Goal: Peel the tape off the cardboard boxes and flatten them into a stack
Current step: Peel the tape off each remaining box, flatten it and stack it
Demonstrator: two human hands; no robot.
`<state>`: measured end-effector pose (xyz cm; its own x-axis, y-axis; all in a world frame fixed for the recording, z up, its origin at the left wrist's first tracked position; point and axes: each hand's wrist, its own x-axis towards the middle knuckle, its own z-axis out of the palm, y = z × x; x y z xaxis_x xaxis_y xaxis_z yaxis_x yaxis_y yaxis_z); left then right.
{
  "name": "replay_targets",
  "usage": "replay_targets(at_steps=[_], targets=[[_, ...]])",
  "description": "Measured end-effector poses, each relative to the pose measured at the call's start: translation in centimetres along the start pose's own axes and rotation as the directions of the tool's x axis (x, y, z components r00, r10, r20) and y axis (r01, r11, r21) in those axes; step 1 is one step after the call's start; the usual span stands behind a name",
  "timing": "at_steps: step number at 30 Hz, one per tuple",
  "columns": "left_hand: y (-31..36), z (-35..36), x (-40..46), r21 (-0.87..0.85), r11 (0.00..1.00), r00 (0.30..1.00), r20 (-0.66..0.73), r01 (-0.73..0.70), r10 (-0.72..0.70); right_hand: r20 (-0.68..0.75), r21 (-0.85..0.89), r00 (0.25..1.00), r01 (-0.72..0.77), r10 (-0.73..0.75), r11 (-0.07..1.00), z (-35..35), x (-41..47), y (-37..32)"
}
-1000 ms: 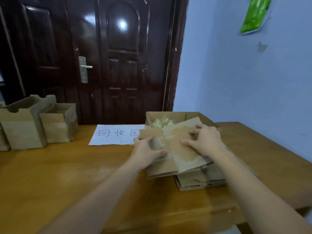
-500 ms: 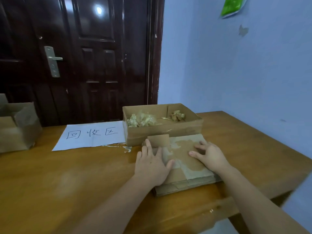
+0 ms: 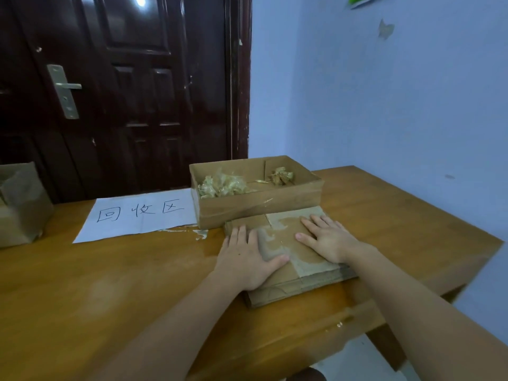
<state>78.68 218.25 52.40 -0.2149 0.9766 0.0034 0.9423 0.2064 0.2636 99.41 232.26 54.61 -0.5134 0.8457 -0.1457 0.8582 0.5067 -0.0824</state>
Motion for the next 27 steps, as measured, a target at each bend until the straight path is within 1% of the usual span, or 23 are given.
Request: replay_targets(at_steps=[4, 6, 8, 9, 11, 12, 14, 17, 20, 23, 25, 27], targets=[[-0.5, -1.0, -0.2, -0.041, 0.998, 0.998, 0.035, -0.041, 0.042, 0.041, -0.065, 0.999, -0.025, 0.028, 0.998, -1.4, -1.1, -1.1], [-1.9, -2.3, -0.6, -0.032, 0.994, 0.994, 0.044, -0.100, 0.102, -0.010, -0.145, 1.000, -0.010, 0.008, 0.989, -2.5, -1.8, -1.9], [-3.8, -3.5, -1.7, -0.022, 0.989, 0.990, -0.002, -0.144, 0.144, -0.114, -0.168, 0.992, 0.039, -0.059, 0.985, -3.4, -2.5, -3.6], [-4.8, -4.3, -2.5, -0.022, 0.988, 0.988, -0.042, -0.150, 0.149, -0.159, -0.139, 0.982, 0.082, -0.104, 0.987, -3.9, -2.6, -5.0], [-7.0, -6.2, -4.3, -0.017, 0.991, 0.984, -0.127, -0.132, 0.128, -0.208, -0.043, 0.954, 0.211, -0.215, 0.977, -4.7, -2.9, -8.9], [-8.4, -7.2, -5.3, -0.015, 0.993, 0.980, -0.162, -0.115, 0.111, -0.222, -0.017, 0.934, 0.285, -0.281, 0.959, -4.9, -2.9, -11.4], [-11.4, -9.2, -7.5, 0.002, 0.997, 0.977, -0.200, -0.076, 0.075, -0.227, -0.032, 0.884, 0.413, -0.409, 0.910, -5.2, -2.8, -16.7], [-16.8, -11.6, -11.3, 0.064, 0.997, 0.977, -0.210, 0.046, -0.032, -0.196, -0.031, 0.810, 0.558, -0.553, 0.829, -5.2, -2.3, -24.6], [-22.0, -13.5, -15.8, 0.102, 0.979, 0.962, -0.228, 0.176, -0.149, -0.142, -0.023, 0.749, 0.651, -0.647, 0.759, -4.3, -1.8, -32.3], [-26.6, -15.6, -20.4, 0.151, 0.940, 0.928, -0.266, 0.307, -0.261, -0.130, -0.014, 0.685, 0.721, -0.716, 0.692, -3.5, -1.7, -40.0], [-29.5, -16.9, -23.5, 0.166, 0.912, 0.898, -0.310, 0.374, -0.312, -0.131, 0.010, 0.620, 0.781, -0.773, 0.625, -3.3, -2.1, -45.0], [-32.3, -18.4, -26.6, 0.179, 0.887, 0.873, -0.340, 0.425, -0.350, -0.131, -0.004, 0.544, 0.836, -0.829, 0.549, -3.2, -2.8, -50.0]])
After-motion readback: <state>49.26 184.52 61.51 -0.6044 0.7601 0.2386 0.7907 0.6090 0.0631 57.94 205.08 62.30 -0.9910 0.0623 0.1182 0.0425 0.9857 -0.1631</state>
